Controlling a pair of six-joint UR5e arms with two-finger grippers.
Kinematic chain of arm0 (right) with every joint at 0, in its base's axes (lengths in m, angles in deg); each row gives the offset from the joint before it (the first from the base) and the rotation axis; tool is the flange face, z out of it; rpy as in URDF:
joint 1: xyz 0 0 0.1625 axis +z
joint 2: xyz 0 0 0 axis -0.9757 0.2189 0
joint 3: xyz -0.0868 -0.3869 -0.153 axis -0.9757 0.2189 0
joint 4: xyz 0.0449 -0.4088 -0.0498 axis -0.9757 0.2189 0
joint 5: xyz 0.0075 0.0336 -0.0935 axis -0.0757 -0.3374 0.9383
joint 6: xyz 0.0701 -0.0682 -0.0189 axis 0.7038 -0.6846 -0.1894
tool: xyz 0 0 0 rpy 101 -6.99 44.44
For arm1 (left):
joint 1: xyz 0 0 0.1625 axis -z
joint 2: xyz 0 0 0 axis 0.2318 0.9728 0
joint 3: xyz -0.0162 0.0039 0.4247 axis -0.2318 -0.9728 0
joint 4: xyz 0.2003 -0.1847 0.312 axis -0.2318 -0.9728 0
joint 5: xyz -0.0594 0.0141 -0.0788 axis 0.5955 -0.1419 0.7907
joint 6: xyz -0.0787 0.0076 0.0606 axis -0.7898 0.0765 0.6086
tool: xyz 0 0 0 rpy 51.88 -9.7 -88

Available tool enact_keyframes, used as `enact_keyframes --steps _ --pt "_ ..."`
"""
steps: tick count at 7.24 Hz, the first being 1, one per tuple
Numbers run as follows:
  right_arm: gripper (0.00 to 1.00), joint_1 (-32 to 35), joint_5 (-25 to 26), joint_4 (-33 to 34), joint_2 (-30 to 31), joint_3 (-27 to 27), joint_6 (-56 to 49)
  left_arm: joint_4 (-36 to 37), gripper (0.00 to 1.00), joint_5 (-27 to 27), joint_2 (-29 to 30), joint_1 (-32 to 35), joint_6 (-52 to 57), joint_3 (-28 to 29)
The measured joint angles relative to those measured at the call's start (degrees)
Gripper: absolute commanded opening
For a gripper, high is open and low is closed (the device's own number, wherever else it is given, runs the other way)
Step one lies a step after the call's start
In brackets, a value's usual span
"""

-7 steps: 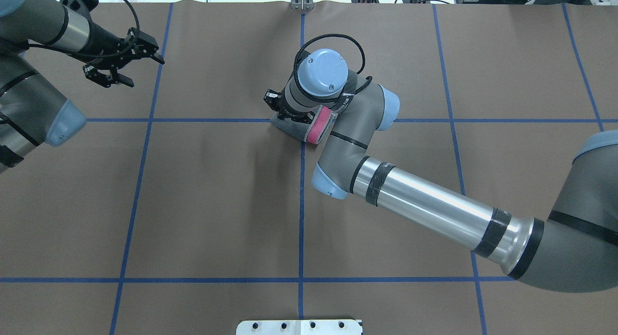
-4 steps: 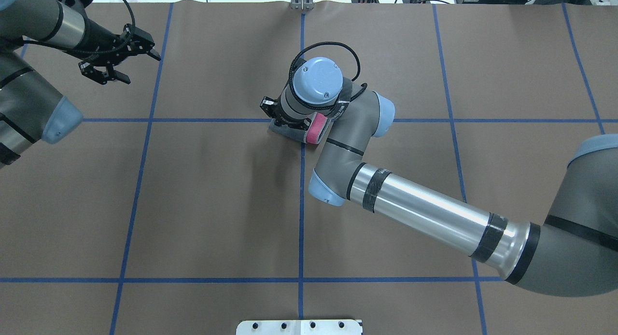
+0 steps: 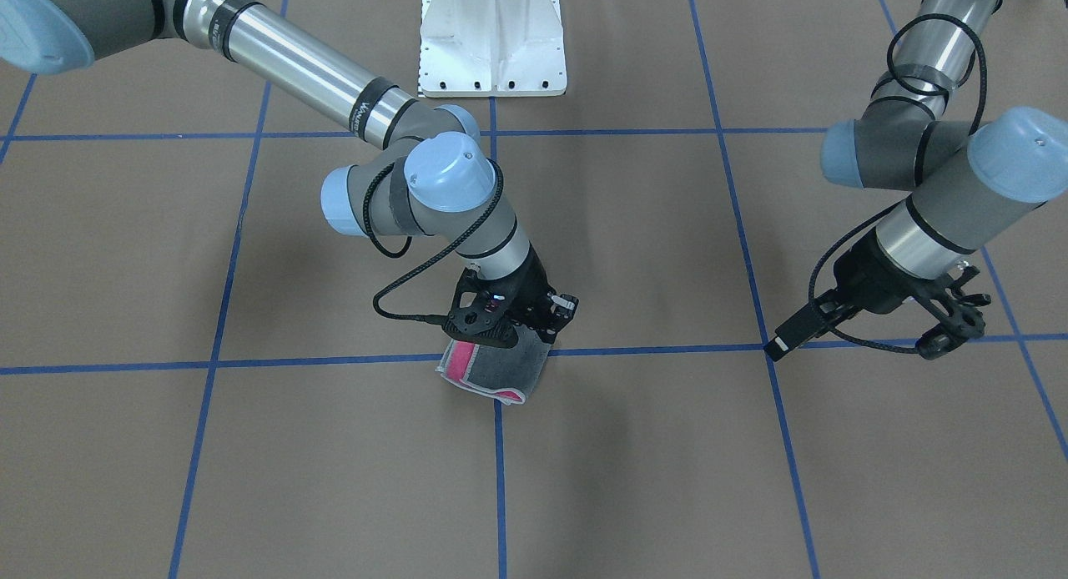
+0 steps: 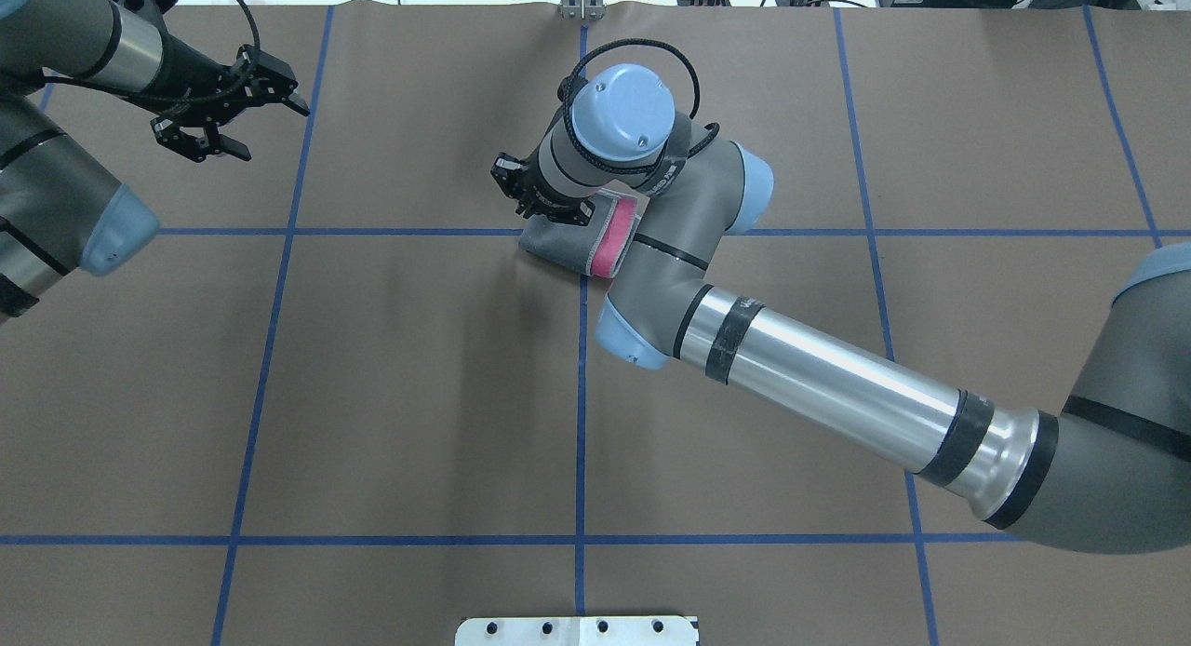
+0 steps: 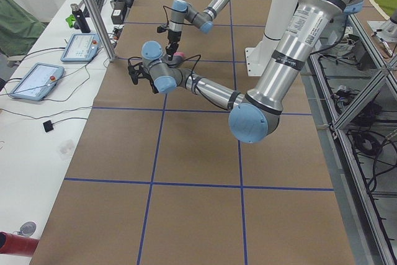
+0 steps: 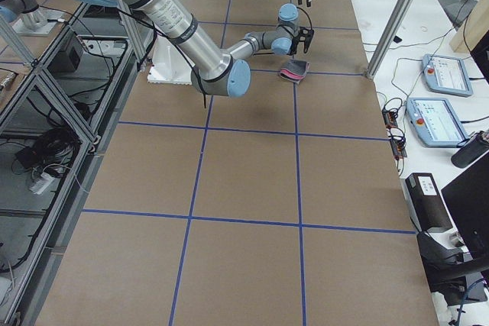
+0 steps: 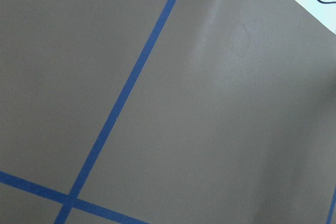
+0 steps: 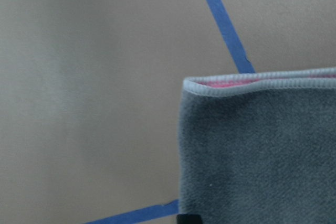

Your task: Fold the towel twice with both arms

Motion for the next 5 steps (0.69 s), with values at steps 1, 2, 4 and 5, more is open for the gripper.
enact_keyframes --steps 1,2,4,5 --pt "1.0 1.78 -2.96 4.01 1.55 -5.07 0.13 -0.04 1.0 0.07 0.02 0.0 0.0 -0.04" --pt "1.0 4.28 -6.46 8.52 4.59 -11.46 -0.2 -0.04 1.0 0.14 -0.05 0.0 0.02 -0.23" --pt "1.0 10.7 -11.84 12.35 13.73 -22.95 -5.6 0.17 1.0 0.17 -0.63 0.76 1.13 -2.14" --pt "1.0 13.98 -13.56 14.21 18.54 -27.11 -12.41 0.36 1.0 0.16 -2.54 2.02 5.97 -3.82"
